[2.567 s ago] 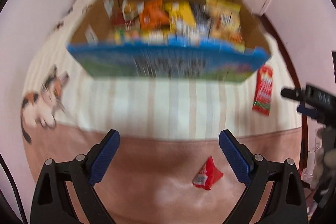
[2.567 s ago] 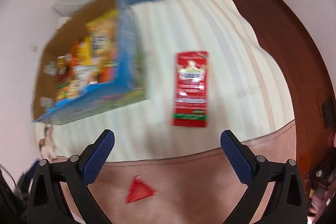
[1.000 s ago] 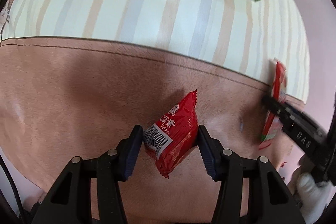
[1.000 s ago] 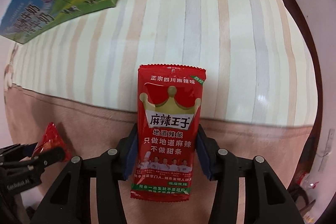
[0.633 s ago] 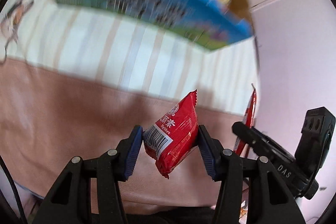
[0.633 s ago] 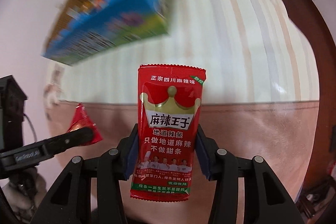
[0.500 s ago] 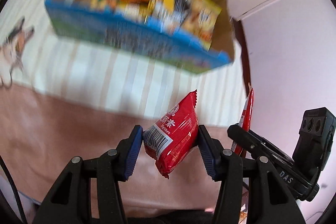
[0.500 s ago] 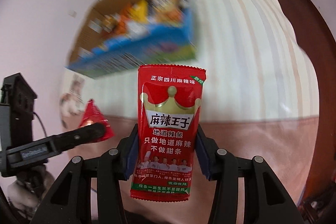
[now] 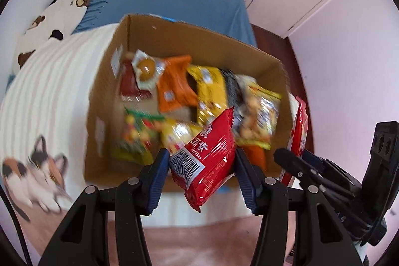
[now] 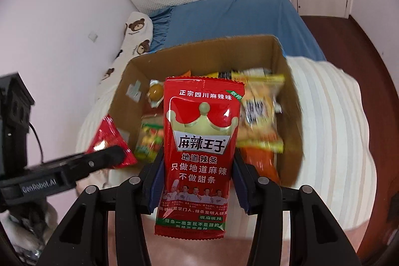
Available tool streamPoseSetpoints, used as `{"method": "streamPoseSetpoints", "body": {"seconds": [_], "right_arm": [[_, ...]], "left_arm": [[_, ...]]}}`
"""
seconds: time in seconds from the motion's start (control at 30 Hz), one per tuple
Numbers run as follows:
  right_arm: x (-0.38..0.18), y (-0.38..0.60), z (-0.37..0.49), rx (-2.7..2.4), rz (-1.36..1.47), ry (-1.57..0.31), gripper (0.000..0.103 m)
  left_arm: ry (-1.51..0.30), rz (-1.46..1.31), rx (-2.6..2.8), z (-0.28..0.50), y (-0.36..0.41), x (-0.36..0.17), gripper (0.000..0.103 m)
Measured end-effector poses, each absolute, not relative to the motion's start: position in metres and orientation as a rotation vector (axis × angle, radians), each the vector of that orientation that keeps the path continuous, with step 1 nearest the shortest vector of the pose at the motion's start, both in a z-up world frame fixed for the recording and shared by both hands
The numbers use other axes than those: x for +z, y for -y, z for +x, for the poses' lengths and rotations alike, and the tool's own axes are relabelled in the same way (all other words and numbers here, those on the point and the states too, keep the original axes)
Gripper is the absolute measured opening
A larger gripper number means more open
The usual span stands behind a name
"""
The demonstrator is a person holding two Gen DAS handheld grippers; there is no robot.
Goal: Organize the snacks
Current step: 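Carry both red packets into the box and open both tools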
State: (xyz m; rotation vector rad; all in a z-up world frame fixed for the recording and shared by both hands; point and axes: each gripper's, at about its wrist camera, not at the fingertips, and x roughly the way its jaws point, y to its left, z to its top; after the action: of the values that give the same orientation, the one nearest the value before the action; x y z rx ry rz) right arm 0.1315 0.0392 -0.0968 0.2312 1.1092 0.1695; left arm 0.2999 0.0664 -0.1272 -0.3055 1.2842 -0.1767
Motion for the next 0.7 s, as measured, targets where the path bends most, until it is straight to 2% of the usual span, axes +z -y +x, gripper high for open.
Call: {"method": "streamPoseSetpoints", "body": {"seconds": [0.33,0.47,0.5,0.53,0.6,0.67,0.7], "right_arm": [[-0.161,-0.059,0.199,0.118,0.133,-1.222,0.051],[-0.178,-0.054,0.212,0.07,0.123,-1.238,0.053],[-0.182,-0.054,0.215,0.059,0.116,-1.249,0.064],[-0.186,-0.054,0.219,0.059,0.112,-1.257,0.084],[-0.188,-0.056,0.221,0.072,0.102,-1.269,0.092],[-0.188,-0.062,0.219,0.061,0.056,-1.267,0.093],[-0.188,-0.064,0.218,0.057,0.041,-1.267,0.095]], "left_arm": [[-1.417,-0.242,-0.035,0.368,-0.104,-0.207,0.05],[-1.447,-0.155,0.006,0.382,-0.1,-0.223,0.052],[-1.446,-0.115,0.011,0.385,-0.095,-0.224,0.054],[-1.443,-0.086,0.015,0.387,-0.091,-0.225,0.056],[-1.432,-0.059,0.004,0.388,-0.084,-0.224,0.068],[-1.434,-0.043,0.014,0.389,-0.08,-0.225,0.081],[-1.432,-0.043,0.014,0.388,-0.079,-0.222,0.081]]}}
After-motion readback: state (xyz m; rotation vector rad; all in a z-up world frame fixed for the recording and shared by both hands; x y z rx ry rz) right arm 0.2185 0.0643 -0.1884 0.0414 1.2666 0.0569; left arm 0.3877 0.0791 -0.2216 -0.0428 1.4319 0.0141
